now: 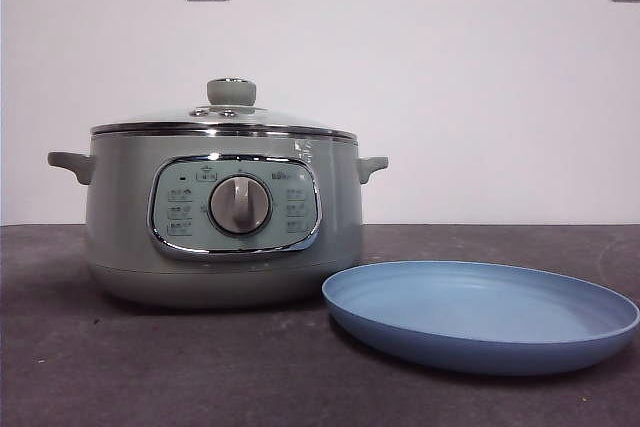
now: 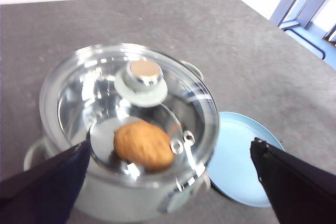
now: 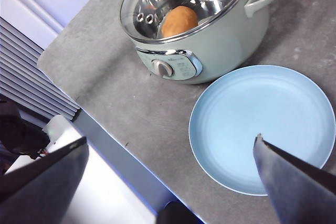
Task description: Take the potato out from the steamer,put the potato on the plate,close the lid
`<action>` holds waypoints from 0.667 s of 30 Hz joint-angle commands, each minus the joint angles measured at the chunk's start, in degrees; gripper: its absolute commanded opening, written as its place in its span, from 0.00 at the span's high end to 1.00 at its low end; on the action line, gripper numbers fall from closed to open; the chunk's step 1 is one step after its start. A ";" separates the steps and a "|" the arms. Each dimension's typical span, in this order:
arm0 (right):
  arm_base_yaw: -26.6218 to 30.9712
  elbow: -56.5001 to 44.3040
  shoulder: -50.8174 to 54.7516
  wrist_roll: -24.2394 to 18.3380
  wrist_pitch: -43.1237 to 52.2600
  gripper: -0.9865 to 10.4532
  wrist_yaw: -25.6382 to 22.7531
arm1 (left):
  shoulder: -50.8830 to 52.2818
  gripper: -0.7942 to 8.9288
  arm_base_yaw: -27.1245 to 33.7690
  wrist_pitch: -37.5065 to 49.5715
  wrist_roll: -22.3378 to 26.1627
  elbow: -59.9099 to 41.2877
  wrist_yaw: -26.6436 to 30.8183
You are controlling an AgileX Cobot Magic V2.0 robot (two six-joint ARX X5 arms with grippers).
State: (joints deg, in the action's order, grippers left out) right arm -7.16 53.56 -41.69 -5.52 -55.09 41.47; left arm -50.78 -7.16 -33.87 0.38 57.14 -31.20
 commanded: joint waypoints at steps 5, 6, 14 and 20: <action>-0.11 0.13 -1.09 0.11 0.22 0.39 0.15 | -13.29 0.27 -7.04 4.28 2.25 8.81 6.69; -0.11 0.13 -1.20 0.11 0.22 0.39 0.15 | -15.43 0.27 -8.02 4.59 2.82 10.21 7.72; -0.11 0.13 -1.44 0.11 0.20 0.39 0.15 | -30.18 0.27 -13.16 6.51 4.44 18.95 13.64; -0.11 0.13 -1.44 0.09 0.22 0.39 0.13 | -37.79 0.27 -14.67 6.88 5.01 21.77 16.72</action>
State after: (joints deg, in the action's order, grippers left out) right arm -7.16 53.56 -43.16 -5.54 -55.09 41.47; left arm -87.70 -21.61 -27.31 4.38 78.83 -15.07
